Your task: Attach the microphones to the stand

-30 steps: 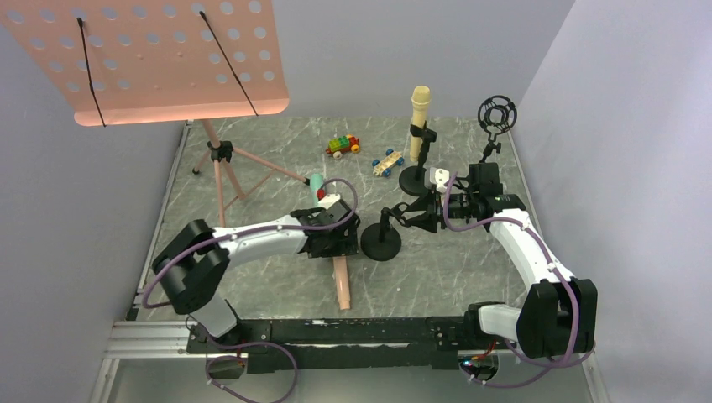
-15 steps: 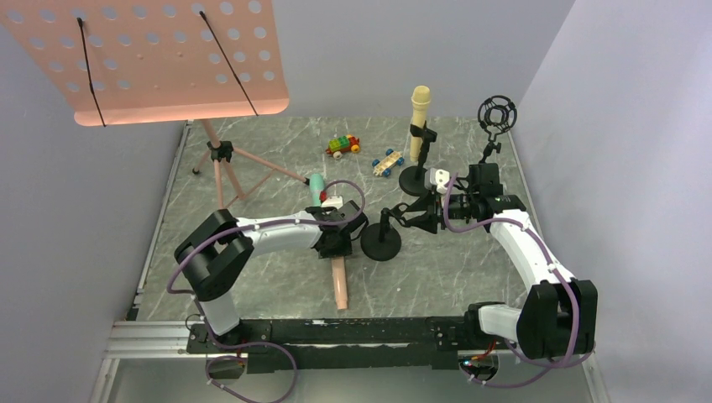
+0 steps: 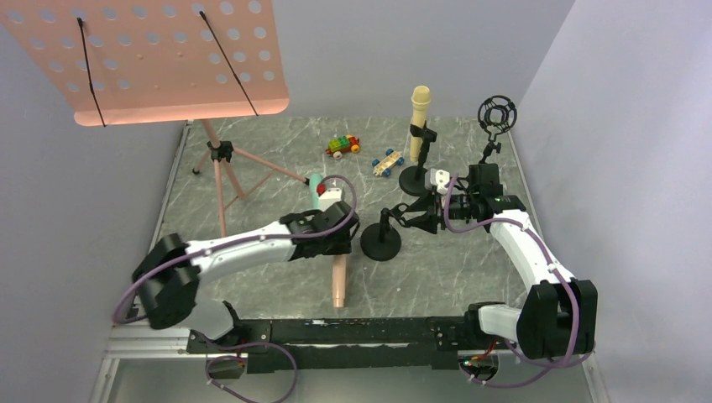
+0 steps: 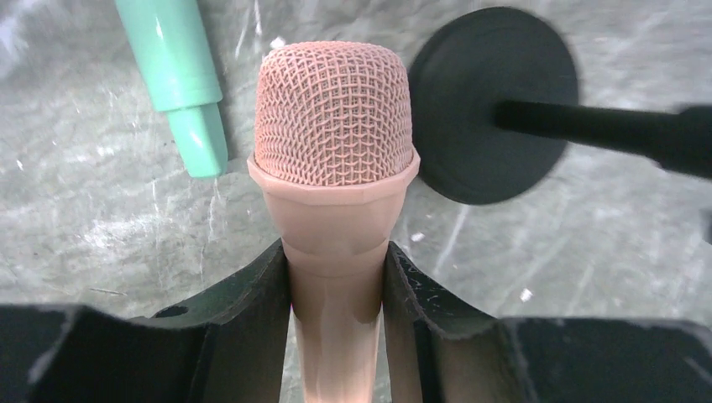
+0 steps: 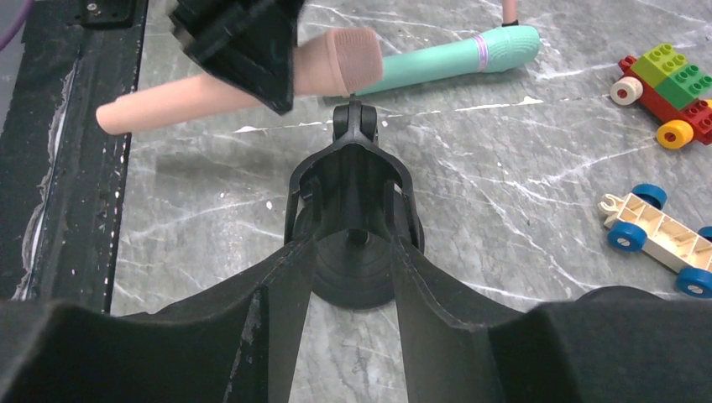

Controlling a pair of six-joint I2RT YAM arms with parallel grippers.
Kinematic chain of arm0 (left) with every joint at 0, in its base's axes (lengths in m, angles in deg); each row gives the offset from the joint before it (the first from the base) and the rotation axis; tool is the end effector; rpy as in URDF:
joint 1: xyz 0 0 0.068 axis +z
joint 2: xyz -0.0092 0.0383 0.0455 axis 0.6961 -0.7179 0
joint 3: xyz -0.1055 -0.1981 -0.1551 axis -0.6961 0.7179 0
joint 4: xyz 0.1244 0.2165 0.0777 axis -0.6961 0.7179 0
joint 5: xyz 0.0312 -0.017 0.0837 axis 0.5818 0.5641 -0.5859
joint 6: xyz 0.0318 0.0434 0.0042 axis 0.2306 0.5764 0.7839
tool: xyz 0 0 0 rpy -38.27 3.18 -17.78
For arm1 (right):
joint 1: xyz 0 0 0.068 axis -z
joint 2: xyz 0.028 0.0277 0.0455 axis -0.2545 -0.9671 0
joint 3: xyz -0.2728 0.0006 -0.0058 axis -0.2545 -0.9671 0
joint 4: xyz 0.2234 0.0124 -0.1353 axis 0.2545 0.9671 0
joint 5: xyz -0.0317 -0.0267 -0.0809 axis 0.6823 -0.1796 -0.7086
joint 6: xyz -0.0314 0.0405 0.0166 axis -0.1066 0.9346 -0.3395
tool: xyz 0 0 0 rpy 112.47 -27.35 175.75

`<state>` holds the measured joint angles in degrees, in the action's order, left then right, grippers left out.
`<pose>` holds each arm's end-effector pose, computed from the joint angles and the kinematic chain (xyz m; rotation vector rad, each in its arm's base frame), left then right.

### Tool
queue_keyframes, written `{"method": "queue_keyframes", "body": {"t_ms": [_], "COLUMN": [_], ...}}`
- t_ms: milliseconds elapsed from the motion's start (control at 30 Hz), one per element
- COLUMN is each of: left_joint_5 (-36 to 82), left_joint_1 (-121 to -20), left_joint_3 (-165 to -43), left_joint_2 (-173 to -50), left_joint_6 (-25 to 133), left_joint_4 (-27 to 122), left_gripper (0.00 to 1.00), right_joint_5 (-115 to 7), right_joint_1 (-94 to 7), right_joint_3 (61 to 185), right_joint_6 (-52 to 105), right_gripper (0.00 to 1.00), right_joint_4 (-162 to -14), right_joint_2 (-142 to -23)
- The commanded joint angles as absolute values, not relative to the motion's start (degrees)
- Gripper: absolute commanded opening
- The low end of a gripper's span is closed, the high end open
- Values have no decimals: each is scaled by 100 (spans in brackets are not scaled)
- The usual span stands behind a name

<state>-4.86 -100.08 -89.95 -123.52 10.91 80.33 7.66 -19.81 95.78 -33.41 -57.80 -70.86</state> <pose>0.1811 -0.2468 0.2163 -0.0895 2.5510 -0.3164 0.2272 0.0535 0.2592 -1.3252 1.4613 0.9380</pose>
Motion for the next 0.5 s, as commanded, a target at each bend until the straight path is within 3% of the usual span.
{"method": "queue_keyframes", "body": {"t_ms": [0,300,467], "left_joint_5": [-749,64,883], "left_joint_1": [-10071,-10063,-10064], "left_joint_3": [-8543,-7403,-7301], "left_joint_2": [-11338,-9477,-9018], "left_joint_6": [1888,4523,5744], "left_joint_4": [7300,4541,2988], "left_gripper": [14,13,12], "right_joint_5": [938,963,977], "right_joint_1": [-2012,-2009,-2005], "right_joint_3": [9493,9501,9501], "right_joint_6": [-3524,-3588,-3616], "right_gripper": [51,51,51], "right_joint_4": [-5720,-5661,-5631], "right_joint_2": [-6993,-7028,-7041]}}
